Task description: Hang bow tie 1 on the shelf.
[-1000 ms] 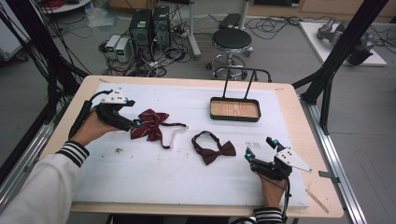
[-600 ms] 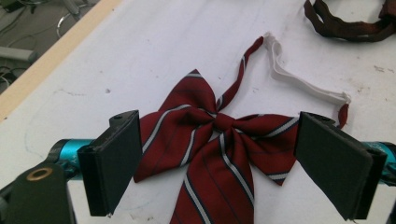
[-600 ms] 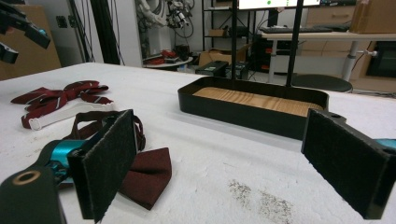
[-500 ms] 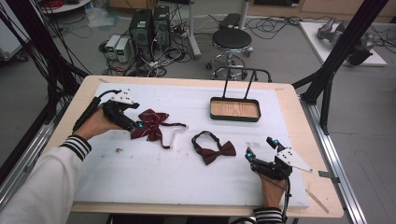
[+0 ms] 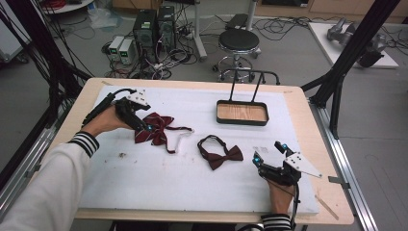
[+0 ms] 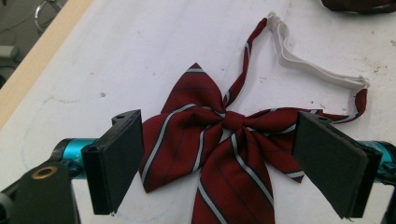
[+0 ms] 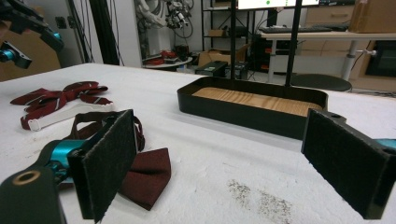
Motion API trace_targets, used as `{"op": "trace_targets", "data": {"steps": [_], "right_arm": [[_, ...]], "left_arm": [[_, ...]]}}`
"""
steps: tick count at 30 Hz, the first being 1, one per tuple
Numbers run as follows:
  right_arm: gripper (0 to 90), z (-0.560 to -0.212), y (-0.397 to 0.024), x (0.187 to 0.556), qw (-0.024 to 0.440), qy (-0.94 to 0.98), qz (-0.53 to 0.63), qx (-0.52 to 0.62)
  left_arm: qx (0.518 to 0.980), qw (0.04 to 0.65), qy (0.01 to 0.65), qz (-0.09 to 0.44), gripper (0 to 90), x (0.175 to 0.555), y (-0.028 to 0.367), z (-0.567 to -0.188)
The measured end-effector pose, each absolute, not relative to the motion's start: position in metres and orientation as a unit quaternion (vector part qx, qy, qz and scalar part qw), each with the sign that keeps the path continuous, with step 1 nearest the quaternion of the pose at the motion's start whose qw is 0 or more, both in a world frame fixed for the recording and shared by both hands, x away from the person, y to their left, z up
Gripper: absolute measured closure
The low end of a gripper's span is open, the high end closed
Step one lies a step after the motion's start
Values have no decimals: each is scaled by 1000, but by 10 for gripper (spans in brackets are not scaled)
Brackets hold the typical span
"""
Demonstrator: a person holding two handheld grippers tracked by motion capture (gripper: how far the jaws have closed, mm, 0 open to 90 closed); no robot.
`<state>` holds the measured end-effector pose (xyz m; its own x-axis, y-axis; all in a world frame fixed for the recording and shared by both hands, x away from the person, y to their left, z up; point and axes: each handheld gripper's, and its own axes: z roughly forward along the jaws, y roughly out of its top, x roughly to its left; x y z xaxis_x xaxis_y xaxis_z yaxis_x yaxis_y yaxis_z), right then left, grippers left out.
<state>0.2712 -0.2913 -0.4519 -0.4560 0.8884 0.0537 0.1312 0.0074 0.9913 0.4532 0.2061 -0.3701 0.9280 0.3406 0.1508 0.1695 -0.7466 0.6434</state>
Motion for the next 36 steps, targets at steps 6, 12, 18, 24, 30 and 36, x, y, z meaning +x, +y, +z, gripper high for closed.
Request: {"op": "trace_targets", "data": {"steps": [6, 12, 18, 24, 30, 36], "right_arm": [[98, -452, -292, 271, 329, 629, 577, 403], [97, -452, -292, 271, 329, 629, 577, 404], [97, -452, -292, 271, 329, 629, 577, 403], [97, -452, -292, 272, 329, 629, 578, 403], [98, -452, -292, 271, 330, 629, 577, 403], [97, -452, -292, 271, 329, 629, 578, 403]], "left_arm": [[938, 301, 125, 117, 198, 461, 198, -377], [949, 273, 115, 106, 225, 465, 192, -389], [955, 259, 109, 96, 236, 467, 185, -402], [960, 243, 107, 85, 269, 469, 182, -410], [966, 225, 105, 75, 326, 471, 182, -415], [965, 227, 114, 71, 374, 472, 185, -416]]}}
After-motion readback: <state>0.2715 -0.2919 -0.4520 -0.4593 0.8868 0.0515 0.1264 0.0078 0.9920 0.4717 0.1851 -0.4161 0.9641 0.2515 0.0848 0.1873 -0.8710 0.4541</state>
